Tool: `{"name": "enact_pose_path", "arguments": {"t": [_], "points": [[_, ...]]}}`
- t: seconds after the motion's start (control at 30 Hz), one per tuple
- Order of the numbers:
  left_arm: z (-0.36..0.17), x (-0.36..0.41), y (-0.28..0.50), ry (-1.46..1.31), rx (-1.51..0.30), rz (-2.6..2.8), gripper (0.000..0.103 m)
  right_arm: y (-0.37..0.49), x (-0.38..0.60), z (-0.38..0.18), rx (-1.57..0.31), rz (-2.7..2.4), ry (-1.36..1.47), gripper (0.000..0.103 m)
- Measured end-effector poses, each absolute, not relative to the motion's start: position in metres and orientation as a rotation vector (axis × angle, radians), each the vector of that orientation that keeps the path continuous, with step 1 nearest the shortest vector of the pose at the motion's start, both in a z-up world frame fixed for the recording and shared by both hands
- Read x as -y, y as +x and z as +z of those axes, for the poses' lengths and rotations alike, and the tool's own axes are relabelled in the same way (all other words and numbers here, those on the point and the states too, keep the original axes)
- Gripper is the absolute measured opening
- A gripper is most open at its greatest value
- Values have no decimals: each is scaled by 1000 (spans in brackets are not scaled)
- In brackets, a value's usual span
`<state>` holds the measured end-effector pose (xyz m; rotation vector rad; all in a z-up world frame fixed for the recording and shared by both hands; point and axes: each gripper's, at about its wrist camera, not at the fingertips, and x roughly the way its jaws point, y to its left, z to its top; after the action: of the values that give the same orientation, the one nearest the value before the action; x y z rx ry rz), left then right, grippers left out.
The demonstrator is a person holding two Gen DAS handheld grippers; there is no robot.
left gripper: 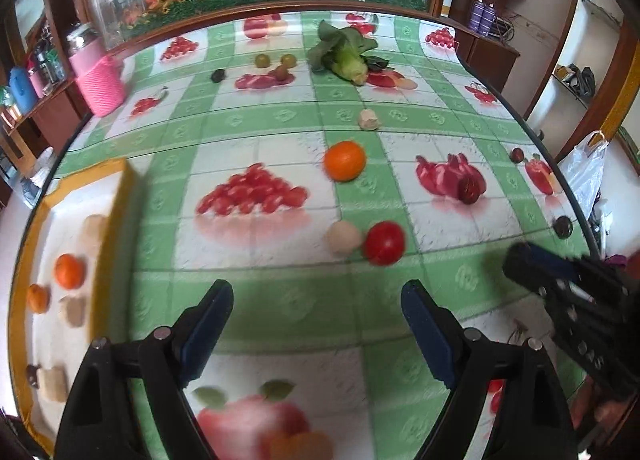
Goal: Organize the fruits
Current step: 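Grasp a red tomato with the left tool while the right tool grasps a dark plum, then carry the tomato and plum into the white tray and open both tools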
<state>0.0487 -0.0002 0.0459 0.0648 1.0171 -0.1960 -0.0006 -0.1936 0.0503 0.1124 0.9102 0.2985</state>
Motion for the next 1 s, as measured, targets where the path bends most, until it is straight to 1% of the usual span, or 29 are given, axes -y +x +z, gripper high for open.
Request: {"name": "enact_pose_path", "arguments": {"t": [0.1, 0.17, 0.2, 0.23, 0.27, 0.3, 0.33, 0.4, 0.43, 0.63, 0.8, 1.0], "points": [[43, 18, 57, 38, -1028, -246, 87, -7, 212, 47, -921, 265, 158, 24], [40, 30, 62, 54, -1021, -258, 85, -8, 218, 45, -925, 257, 180, 24], [37, 36, 65, 70, -1020, -254, 77, -9, 220, 44, -930, 255, 190, 24], [33, 41, 70, 85, -1031, -252, 66, -9, 221, 43, -932, 255, 198, 24], [28, 45, 75, 90, -1051, -259, 60, -9, 221, 42, -935, 256, 208, 24], [29, 49, 76, 116, -1021, -241, 55, -9, 222, 42, -936, 258, 213, 24], [28, 53, 77, 143, -1008, -244, 39, -9, 222, 42, -935, 260, 219, 24], [29, 55, 78, 184, -997, -239, 31, -10, 221, 43, -934, 263, 222, 24], [30, 51, 77, 158, -1006, -257, 29, -10, 220, 44, -933, 265, 223, 24], [32, 17, 45, 66, -1043, -341, 29, -16, 220, 52, -909, 275, 219, 24], [37, -12, 9, 11, -1024, -408, 29, -18, 217, 53, -919, 275, 226, 24], [42, -29, -9, -10, -986, -402, 29, -20, 202, 56, -925, 282, 184, 24]]}}
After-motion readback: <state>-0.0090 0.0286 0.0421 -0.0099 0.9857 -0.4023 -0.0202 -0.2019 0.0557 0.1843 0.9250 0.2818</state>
